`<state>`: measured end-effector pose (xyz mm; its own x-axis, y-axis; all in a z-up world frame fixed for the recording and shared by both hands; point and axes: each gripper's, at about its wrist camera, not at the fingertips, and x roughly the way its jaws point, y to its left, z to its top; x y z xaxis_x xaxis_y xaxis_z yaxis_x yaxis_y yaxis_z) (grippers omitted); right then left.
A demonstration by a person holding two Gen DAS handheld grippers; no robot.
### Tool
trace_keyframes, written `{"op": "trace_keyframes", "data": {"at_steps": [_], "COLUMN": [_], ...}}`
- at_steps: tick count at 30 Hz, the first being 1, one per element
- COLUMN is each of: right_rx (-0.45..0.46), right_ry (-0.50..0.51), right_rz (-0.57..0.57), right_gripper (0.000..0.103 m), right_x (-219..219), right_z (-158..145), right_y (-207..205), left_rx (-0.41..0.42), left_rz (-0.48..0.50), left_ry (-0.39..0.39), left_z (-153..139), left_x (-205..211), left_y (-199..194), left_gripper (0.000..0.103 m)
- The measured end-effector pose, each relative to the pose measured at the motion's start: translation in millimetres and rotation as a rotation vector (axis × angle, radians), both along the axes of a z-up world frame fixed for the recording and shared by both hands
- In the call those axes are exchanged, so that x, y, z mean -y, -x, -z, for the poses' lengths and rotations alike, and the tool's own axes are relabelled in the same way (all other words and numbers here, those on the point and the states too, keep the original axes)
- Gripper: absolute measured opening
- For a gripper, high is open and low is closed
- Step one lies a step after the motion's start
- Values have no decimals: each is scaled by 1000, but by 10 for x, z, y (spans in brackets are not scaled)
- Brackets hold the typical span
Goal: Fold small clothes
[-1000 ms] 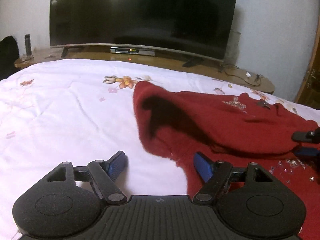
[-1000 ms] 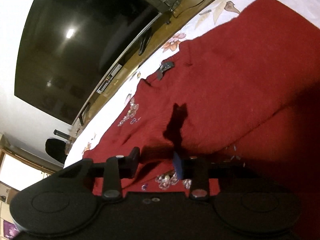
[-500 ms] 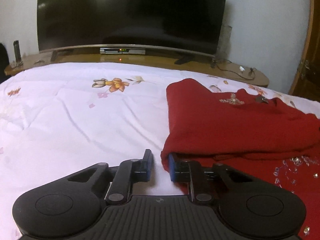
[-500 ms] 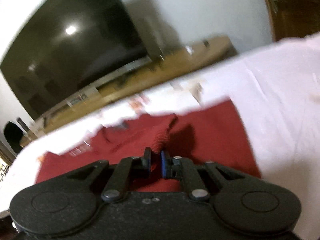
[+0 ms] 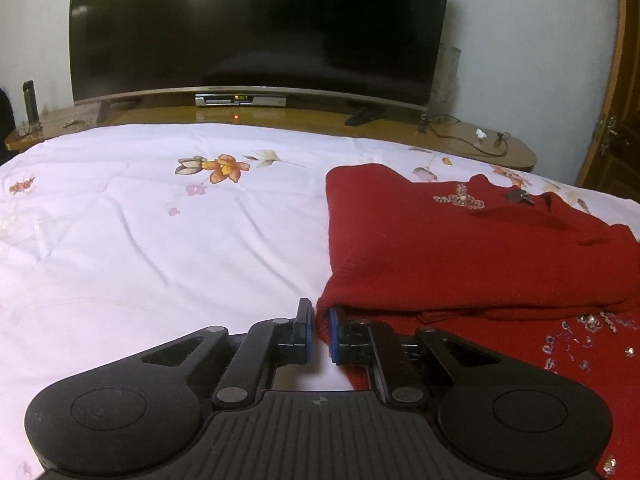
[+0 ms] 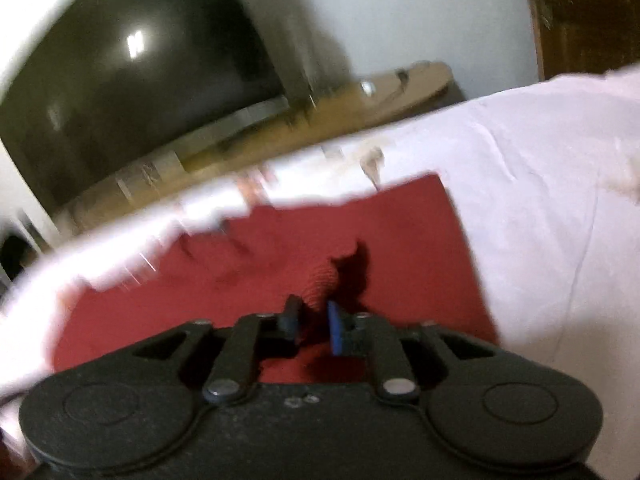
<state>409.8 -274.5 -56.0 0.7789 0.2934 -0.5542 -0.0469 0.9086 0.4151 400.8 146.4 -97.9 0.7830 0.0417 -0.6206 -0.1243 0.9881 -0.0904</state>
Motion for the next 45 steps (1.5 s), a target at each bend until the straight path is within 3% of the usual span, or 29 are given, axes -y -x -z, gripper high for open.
{"op": "trace_keyframes", "data": {"at_steps": [2,4,12,16,18,20,25,29,34,37,39,41,43,45], "right_rx": [33,15,-151,-158,-168,-155,-17,-126,-107,-83,-9,37,57,59], "right_ry": [-215,-313,-444,-419,-389,-291,-154,-101,-93,-54,-17,13,64,133], "right_rz": [69,133,103,131,138,107,57,61,55,48,66,59,6,-67], "right_gripper": [32,32,33,28,17,5,5,5,5,17,20,20,20,20], "right_x": [266,398,240,236,231,173,134,121,112,145,195,190,48,-150], "right_z": [-2,33,354,404,375,301,-32,231,250,186,60,-51,-83,-74], "right_y": [108,173,144,-8,-88,-102,126,2,32,105,209,235,128,24], "left_rx": [3,5,4,6,6,6,0,-5,-15,90,173,217,174,119], "left_rz": [1,-1,-1,-2,-2,-2,0,-4,38,26,19,54,93,120], "left_ry": [-3,-4,5,12,10,8,11,-3,-2,62,81,98,81,117], "left_z": [7,11,10,10,12,13,5,-3,-80,-255,-424,-531,-515,-371], "left_x": [5,9,-5,-13,-12,-11,-23,3,7,-111,-147,-101,31,113], "left_y": [1,5,13,15,15,15,2,-5,81,312,326,167,-126,-356], "left_gripper": [8,8,8,8,8,8,8,8,9,9,9,9,9,9]}}
